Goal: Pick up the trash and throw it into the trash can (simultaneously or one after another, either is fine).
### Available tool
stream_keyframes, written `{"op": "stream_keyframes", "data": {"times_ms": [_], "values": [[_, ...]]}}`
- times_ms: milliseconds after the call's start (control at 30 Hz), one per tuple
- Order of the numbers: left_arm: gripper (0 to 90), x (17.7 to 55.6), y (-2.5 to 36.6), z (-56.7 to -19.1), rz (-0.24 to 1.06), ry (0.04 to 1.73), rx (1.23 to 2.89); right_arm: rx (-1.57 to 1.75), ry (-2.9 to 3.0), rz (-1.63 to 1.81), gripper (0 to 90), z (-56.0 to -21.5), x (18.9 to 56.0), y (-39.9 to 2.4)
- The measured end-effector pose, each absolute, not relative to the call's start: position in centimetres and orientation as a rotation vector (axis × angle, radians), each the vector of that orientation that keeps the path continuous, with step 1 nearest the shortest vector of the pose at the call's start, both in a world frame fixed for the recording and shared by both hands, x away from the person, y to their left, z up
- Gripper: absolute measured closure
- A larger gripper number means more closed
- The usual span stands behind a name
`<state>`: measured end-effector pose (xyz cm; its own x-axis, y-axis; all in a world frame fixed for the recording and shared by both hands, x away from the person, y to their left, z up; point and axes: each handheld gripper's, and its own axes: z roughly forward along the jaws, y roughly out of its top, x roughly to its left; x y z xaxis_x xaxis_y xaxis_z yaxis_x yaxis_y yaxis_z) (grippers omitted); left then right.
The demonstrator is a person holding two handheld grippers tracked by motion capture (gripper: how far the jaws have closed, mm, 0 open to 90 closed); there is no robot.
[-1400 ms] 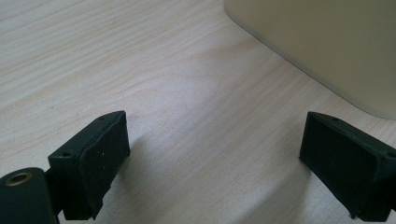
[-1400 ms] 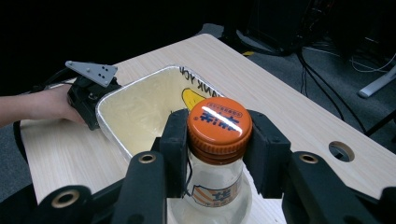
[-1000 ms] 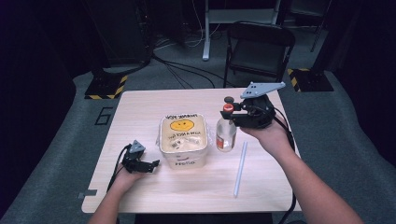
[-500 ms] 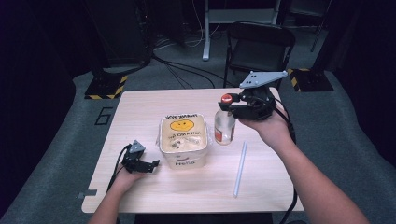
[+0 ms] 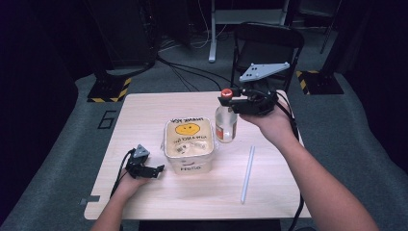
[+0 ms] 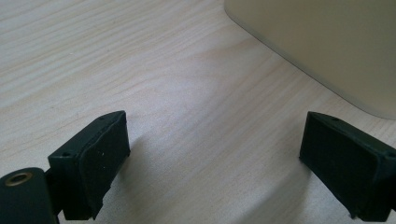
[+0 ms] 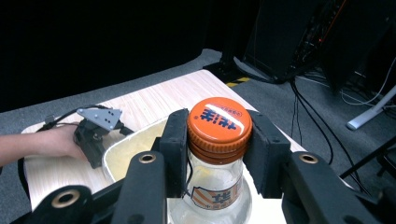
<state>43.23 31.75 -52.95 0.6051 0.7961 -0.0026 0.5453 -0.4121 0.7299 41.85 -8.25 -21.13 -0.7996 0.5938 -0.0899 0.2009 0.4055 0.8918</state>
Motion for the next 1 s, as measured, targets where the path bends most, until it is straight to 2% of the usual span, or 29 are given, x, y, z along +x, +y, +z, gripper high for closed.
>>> {"op": "stream_keyframes", "data": {"times_ms": [1000], "values": [[8.0,43.2,31.7,-53.0,0.453,1.058,2.118,0.582,2.325,1.373,61.9,-21.4,43.5,-2.4]]}}
